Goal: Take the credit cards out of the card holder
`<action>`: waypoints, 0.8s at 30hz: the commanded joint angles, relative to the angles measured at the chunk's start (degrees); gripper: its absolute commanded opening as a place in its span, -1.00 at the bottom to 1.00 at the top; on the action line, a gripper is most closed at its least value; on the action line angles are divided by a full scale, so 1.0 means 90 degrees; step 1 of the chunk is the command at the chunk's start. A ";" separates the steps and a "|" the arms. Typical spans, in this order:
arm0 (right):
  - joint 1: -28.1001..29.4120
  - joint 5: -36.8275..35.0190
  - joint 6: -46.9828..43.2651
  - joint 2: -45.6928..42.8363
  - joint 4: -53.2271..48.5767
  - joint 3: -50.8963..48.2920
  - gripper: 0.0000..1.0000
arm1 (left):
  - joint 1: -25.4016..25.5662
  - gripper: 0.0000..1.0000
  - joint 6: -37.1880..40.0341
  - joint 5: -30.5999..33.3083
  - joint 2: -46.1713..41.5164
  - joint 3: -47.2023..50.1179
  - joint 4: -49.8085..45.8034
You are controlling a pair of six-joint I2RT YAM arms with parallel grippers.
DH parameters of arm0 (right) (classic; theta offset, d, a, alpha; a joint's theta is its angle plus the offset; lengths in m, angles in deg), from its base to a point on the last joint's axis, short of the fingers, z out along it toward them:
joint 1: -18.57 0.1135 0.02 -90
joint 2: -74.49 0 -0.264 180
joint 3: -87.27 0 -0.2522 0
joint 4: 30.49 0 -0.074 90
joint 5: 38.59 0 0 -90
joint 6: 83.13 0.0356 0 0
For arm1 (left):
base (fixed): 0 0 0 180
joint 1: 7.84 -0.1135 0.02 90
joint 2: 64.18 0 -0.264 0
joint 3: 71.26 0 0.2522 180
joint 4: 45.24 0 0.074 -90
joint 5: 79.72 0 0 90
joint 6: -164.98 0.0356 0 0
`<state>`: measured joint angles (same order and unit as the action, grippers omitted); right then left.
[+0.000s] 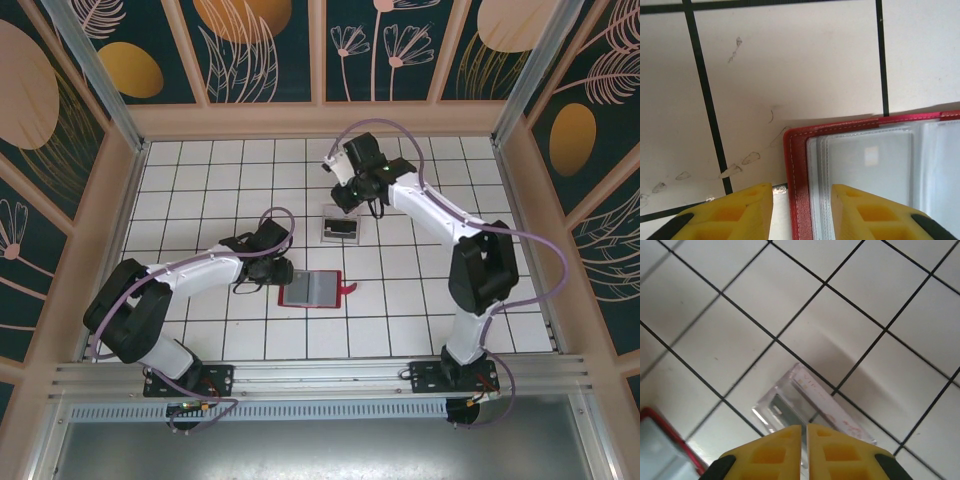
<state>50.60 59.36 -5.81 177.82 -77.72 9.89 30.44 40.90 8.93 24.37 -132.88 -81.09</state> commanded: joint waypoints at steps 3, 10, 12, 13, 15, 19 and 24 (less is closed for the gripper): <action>0.0142 0.0692 0.2656 -0.0734 0.1103 -0.0806 -0.88 | 0.0013 -0.24 0.0071 0.0341 -0.0063 -0.0253 0.0032; 0.0471 0.1041 0.4234 -0.1336 0.1846 -0.1660 -1.00 | -0.0018 -0.19 0.0240 0.0360 0.0016 -0.0386 0.0198; 0.0578 0.1068 0.4654 -0.1428 0.1915 -0.1786 -1.00 | -0.0049 -0.18 0.0259 0.0368 0.0009 -0.0405 0.0225; 0.0607 0.1125 0.4791 -0.1436 0.1898 -0.1810 -1.00 | -0.0071 -0.18 0.0261 0.0359 -0.0003 -0.0405 0.0241; 0.0731 0.1173 0.4936 -0.1470 0.1941 -0.1901 -1.00 | -0.0161 -0.17 0.0260 0.0271 -0.0036 -0.0385 0.0318; 0.1036 0.1051 0.5216 -0.1501 0.1933 -0.2026 -0.99 | -0.0437 -0.17 0.0272 0.0010 -0.0170 -0.0284 0.0440; 0.1260 0.0964 0.5655 -0.1427 0.2029 -0.2296 -0.91 | -0.0947 -0.15 0.0349 -0.0139 -0.0481 -0.0113 0.0436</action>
<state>61.13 68.43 40.94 165.90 -61.16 -9.10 23.86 42.58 8.93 22.60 -134.78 -78.03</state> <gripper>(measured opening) 0.052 0.421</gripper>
